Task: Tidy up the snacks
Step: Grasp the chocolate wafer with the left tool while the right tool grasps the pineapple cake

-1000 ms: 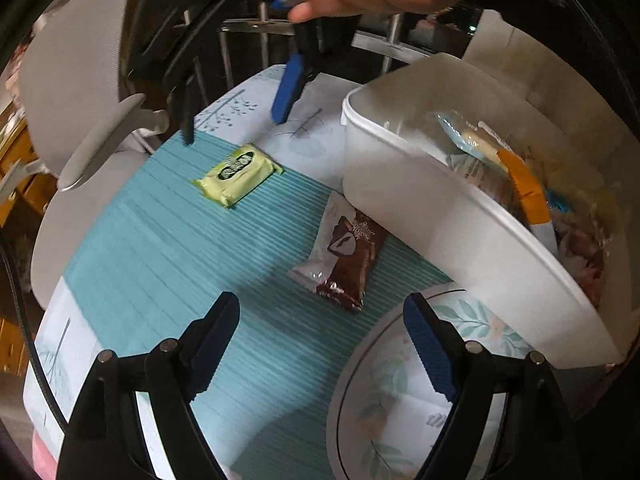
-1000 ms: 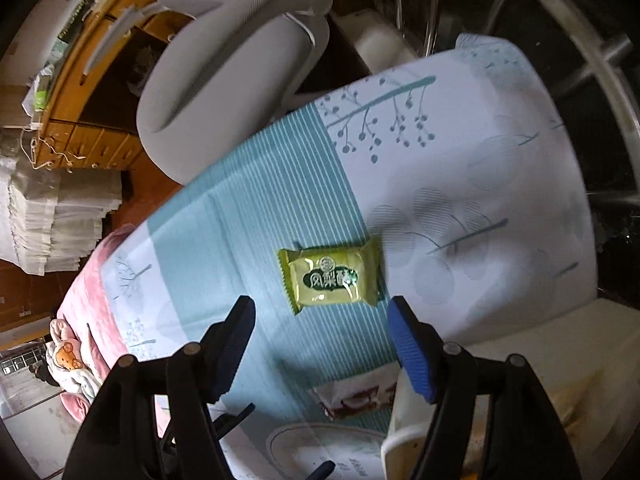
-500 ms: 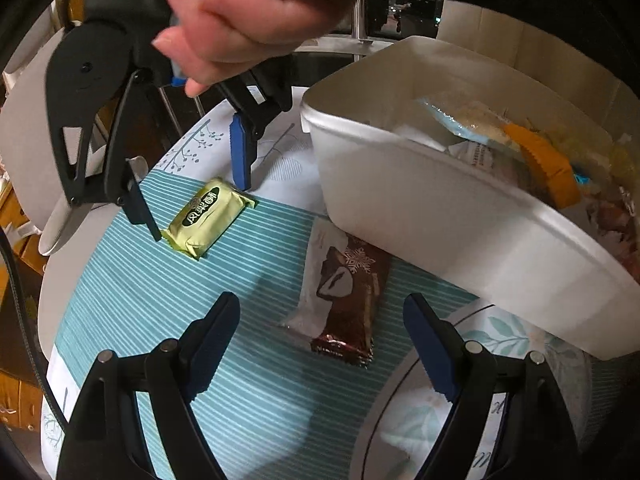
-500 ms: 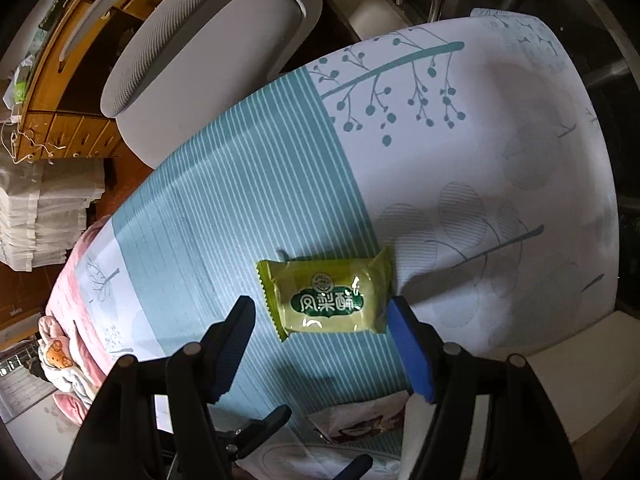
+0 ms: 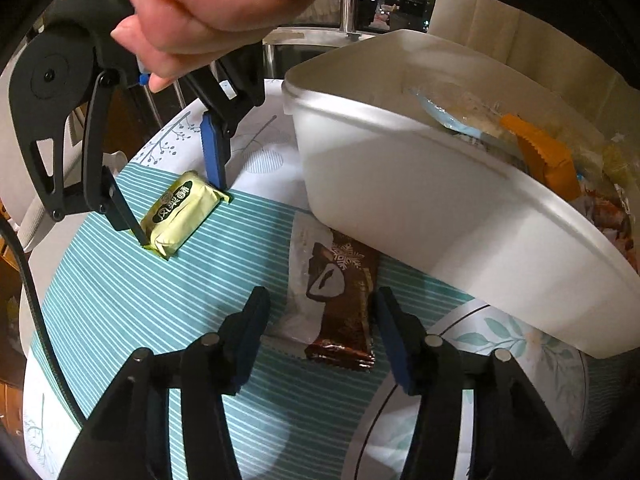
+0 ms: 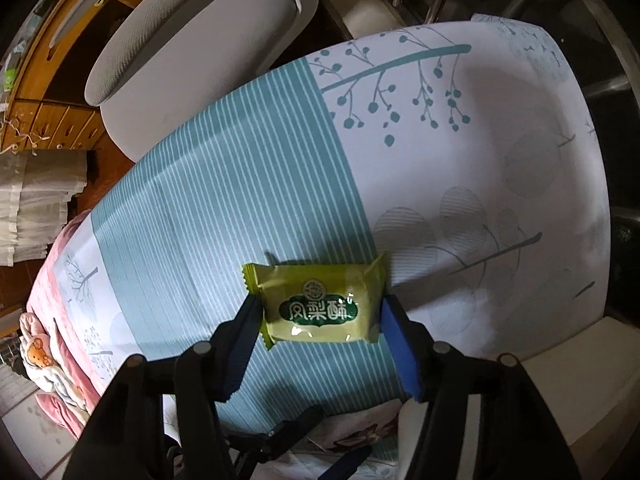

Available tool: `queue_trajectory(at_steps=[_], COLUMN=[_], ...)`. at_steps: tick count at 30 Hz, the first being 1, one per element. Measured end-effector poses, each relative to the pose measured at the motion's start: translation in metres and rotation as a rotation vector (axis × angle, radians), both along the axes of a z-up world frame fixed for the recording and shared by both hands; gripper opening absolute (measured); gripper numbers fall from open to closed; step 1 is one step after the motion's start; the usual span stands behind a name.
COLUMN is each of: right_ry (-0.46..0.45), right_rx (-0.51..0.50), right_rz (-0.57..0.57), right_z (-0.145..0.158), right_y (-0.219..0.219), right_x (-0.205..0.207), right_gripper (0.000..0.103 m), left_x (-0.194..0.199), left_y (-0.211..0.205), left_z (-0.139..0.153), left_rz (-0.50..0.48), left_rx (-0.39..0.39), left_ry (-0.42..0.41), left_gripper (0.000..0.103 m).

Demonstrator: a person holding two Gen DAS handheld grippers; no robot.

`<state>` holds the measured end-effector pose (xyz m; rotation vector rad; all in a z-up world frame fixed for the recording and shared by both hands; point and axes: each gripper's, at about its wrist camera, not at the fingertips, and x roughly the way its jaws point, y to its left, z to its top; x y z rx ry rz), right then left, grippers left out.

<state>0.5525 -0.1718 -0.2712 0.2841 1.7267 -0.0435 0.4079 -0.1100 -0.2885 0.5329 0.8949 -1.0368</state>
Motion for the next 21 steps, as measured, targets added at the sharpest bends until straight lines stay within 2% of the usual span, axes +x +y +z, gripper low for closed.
queue_trajectory(at_steps=[6,9,17,18,21], right_ry=[-0.012,-0.029,-0.046,-0.043,-0.037], right_rx=[-0.055,-0.050,-0.023,-0.017,0.000], right_rz=[0.073,0.072,0.026,0.021,0.003], right_z=[0.002,0.003,0.005,0.007,0.009], right_y=[0.019,0.026,0.019,0.007,0.005], right_x=[0.003,0.004,0.001,-0.004,-0.012], right_gripper=[0.060,0.055,0.052,0.052,0.052], left_x=[0.000,-0.008,-0.012,-0.014,-0.021], left_y=[0.000,0.007,0.049,0.053,0.070], left_z=[-0.001,0.003,0.007,0.008,0.016], left_rz=[0.028,0.064,0.249,0.263,0.323], left_rx=[-0.011,-0.016,-0.038,-0.040,-0.049], left_ry=[-0.006,0.012,0.105,0.109,0.122], left_gripper=[0.044,0.043,0.043,0.043,0.043])
